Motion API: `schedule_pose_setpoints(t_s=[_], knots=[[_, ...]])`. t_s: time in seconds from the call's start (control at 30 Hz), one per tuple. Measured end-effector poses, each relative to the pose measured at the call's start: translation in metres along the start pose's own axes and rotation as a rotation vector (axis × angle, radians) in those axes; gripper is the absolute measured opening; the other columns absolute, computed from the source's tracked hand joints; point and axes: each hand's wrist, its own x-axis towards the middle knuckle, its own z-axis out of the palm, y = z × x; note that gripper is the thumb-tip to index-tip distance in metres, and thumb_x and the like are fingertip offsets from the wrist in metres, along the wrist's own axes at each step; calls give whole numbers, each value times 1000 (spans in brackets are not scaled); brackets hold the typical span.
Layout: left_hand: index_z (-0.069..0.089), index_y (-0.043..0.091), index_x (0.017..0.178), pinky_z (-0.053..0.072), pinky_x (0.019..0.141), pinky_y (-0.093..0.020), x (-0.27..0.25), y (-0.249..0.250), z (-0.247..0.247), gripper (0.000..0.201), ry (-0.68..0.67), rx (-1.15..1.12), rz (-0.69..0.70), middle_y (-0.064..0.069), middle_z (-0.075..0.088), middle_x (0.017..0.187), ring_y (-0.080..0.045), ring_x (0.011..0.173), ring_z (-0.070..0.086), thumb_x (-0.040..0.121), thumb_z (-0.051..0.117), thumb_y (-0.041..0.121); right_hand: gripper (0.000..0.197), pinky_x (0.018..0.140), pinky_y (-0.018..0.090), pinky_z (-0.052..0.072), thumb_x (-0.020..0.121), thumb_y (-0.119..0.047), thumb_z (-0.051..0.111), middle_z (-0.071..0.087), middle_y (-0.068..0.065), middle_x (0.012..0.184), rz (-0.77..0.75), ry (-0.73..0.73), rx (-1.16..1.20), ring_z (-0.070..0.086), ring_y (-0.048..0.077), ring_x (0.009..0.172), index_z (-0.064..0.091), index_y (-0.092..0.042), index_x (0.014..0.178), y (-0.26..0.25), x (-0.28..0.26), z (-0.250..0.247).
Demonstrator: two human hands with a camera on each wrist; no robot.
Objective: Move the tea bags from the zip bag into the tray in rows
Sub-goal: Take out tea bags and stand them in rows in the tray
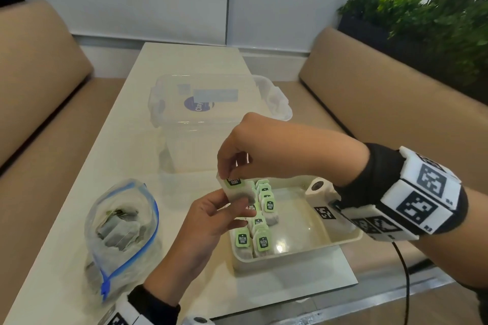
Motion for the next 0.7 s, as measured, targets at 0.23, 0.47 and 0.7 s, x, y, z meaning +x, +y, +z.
schedule_pose_setpoints(t_s=[0.23, 0.47, 0.7], knots=[[50, 42, 126, 52, 77, -25, -2, -3, -20, 75, -17, 172, -44, 14, 68, 115, -12, 98, 68, 58, 81, 37, 22, 65, 4, 40, 82, -6, 61, 71, -10, 88, 79, -109, 67, 59, 3, 69, 76, -22, 86, 29, -19, 14], [66, 30, 113, 50, 79, -32, -17, -1, -69, 80, 183, 98, -17, 3, 70, 113, -18, 96, 69, 40, 83, 59, 35, 90, 34, 50, 87, -5, 50, 68, -6, 110, 325, -622, -30, 63, 14, 93, 72, -27, 103, 92, -35, 67], [66, 26, 111, 53, 77, -33, -26, -1, -85, 94, 225, 90, 2, 0, 70, 110, -22, 94, 69, 29, 83, 69, 46, 98, 41, 47, 85, -2, 43, 62, -2, 123, 402, -816, 85, 61, 17, 109, 63, -27, 118, 125, -14, 96]])
